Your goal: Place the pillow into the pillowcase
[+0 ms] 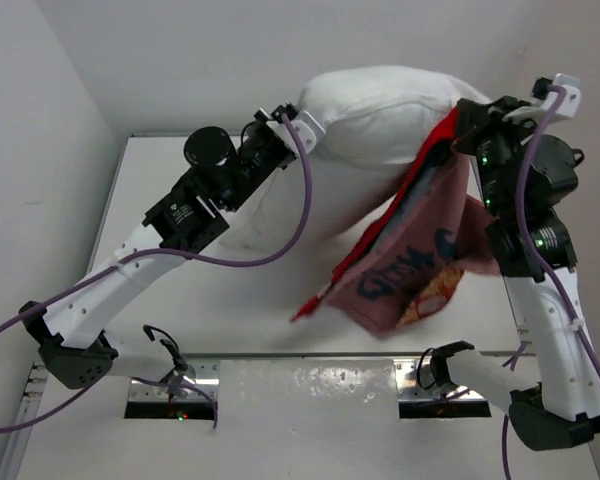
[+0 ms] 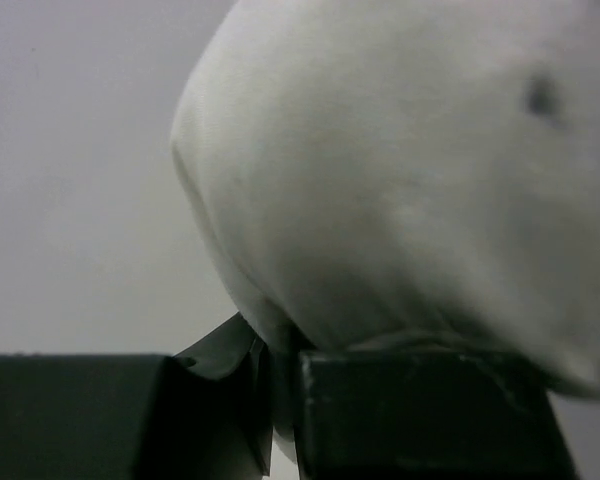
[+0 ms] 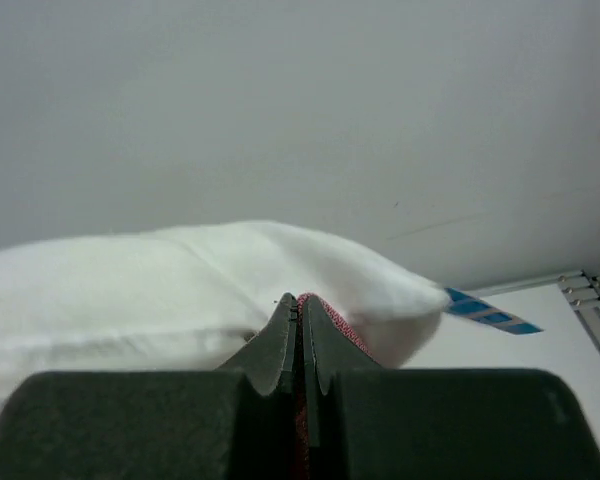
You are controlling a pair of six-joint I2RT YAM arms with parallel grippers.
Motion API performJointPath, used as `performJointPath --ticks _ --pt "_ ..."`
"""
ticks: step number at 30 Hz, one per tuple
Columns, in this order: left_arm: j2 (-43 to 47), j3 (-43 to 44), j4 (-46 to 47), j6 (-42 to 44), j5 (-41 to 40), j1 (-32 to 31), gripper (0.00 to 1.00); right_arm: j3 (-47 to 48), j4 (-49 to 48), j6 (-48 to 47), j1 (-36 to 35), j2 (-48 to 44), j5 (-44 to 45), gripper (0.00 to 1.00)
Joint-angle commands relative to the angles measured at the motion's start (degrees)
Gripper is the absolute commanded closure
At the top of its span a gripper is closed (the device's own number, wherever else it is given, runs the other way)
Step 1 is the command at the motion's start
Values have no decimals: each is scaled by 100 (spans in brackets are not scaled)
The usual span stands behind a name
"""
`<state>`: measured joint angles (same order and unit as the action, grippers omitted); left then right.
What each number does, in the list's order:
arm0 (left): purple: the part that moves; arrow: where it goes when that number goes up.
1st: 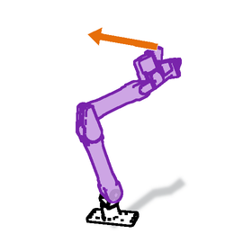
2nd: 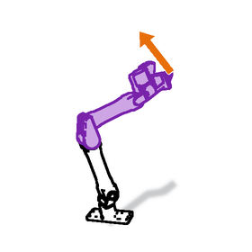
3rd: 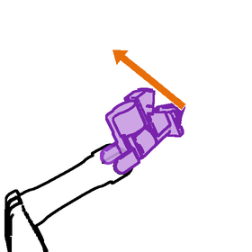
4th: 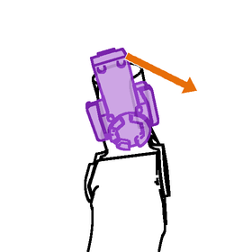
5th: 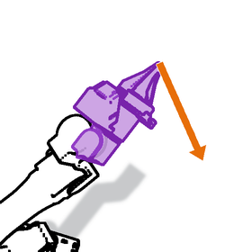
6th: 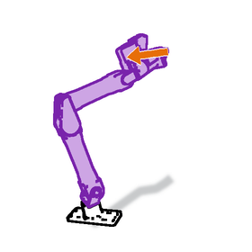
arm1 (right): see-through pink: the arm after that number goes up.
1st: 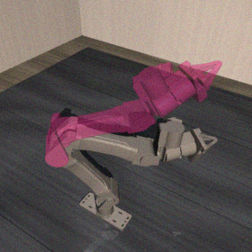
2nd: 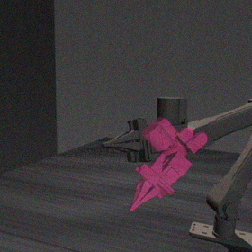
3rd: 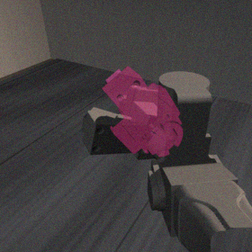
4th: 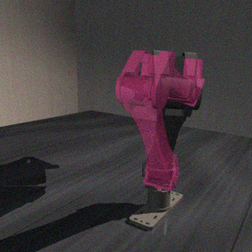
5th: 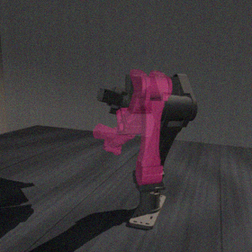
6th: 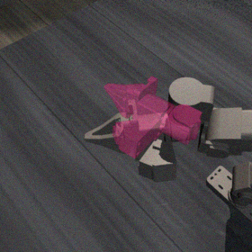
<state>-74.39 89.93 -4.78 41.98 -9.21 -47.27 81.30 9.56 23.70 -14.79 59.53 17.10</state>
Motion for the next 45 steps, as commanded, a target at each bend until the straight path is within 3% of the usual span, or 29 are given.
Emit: performJointPath --ticks 1,6,9,16,20,21,23,25,30,33,34,36,37,39,40,41,44,45 --pt "-119 867 987 -487 -1097 -99 100 369 -157 -191 -68 -161 276 100" --pt "-418 956 488 -1409 -1899 410 100 579 160 28 -77 207 14 100" --pt "-384 632 -312 -2455 -1874 1147 100 799 221 300 -95 743 -329 100" --pt "-260 -941 -892 -3494 -935 3325 100 1669 -6 960 -559 2544 -1419 100" --pt "81 -2597 -921 -3539 -398 4136 100 1898 -209 1144 -955 3380 -1534 100" --pt "178 -2899 -815 -3495 -293 4364 98 2012 -192 1189 -1069 3712 -1552 100" --pt "381 -3279 -604 -3398 -55 4524 74 2153 -17 1303 -1184 4004 -1604 100" --pt "478 -3386 -647 -3363 225 4647 36 2154 211 1339 -1350 4233 -1684 100" --pt "917 -2930 -140 -3092 795 4727 0 1014 -322 1690 -1413 3918 -1684 100" --pt "997 -2561 362 -2408 1647 4412 0 608 -245 1646 -1255 3646 -1597 100" --pt "944 -2472 372 -2083 1825 4123 13 380 -227 1672 -1116 3462 -1544 100" --pt "699 -2279 346 -1766 2481 3875 25 203 -157 1751 -878 3294 -1508 100" --pt "611 -2139 276 -1633 2677 3630 35 98 -122 1813 -607 3128 -1491 100" --pt "374 -2120 170 -1299 2932 3409 39 18 -69 1848 -325 2978 -1482 100" --pt "294 -2190 187 -1175 3030 3313 38 -8 -77 1848 -193 2838 -1438 100" --pt "215 -2260 257 -887 3248 3164 24 -17 -77 1848 96 2810 -1394 100" --pt "-198 -2716 607 -490 3382 2961 0 183 -69 1673 466 2801 -1008 100" --pt "-434 -2822 627 -315 3417 2925 0 272 -25 1620 537 2827 -851 100"
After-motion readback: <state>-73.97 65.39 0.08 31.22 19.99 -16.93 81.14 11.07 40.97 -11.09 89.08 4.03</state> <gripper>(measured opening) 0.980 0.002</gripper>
